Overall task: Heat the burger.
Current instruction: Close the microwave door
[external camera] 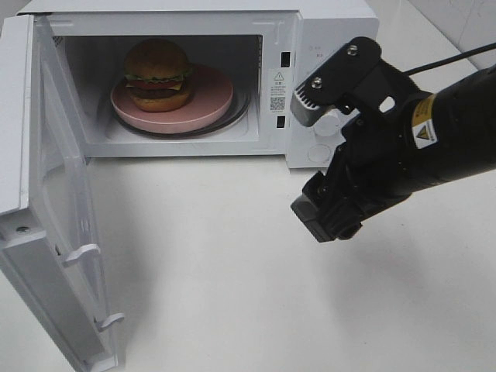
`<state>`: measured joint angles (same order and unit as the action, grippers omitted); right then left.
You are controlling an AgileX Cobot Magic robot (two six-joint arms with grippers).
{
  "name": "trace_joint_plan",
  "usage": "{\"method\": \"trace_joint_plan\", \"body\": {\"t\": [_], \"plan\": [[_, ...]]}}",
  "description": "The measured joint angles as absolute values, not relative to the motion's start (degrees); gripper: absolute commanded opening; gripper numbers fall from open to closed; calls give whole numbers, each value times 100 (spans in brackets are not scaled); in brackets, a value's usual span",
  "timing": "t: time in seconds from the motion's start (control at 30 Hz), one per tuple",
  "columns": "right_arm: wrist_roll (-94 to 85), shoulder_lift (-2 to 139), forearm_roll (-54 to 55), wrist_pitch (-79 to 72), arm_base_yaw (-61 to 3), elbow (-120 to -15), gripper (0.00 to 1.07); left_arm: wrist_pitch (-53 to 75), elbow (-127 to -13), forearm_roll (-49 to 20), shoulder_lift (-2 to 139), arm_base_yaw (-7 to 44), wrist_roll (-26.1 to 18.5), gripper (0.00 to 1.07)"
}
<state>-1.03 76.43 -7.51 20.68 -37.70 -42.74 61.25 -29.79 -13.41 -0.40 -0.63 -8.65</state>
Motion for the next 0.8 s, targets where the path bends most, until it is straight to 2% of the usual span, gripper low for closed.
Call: {"method": "trace_joint_plan", "body": {"t": [0.07, 0.13, 0.23, 0.3, 0.4, 0.47, 0.57, 0.8], "plan": [[74, 7575, -751, 2235, -3770, -4274, 76, 6125, -2979, -1341, -40, -63, -865, 100], [665, 7179, -751, 3025, -3770, -4274, 76, 6125, -2979, -1341, -40, -63, -865, 100], [768, 7099, -756, 3231, -3770, -4274, 76, 6125, -2979, -1341, -40, -63, -865, 100], [945, 6698, -768, 4039, -3770, -4274, 76, 6125, -2979, -1341, -40, -63, -865, 100], [945, 6618, -768, 4188, -3770, -4274, 76, 6125, -2979, -1341, -40, -63, -865, 100], [951, 6136, -768, 4807, -3770, -4274, 76, 6125, -2979, -1341, -40, -63, -865, 100], [951, 6033, -768, 4933, -3770, -4274, 76, 6125, -2979, -1341, -40, -63, -865, 100], [940, 4819, -768, 5380, -3770, -4102, 76, 6125, -2979, -1341, -40, -63, -865, 100]]}}
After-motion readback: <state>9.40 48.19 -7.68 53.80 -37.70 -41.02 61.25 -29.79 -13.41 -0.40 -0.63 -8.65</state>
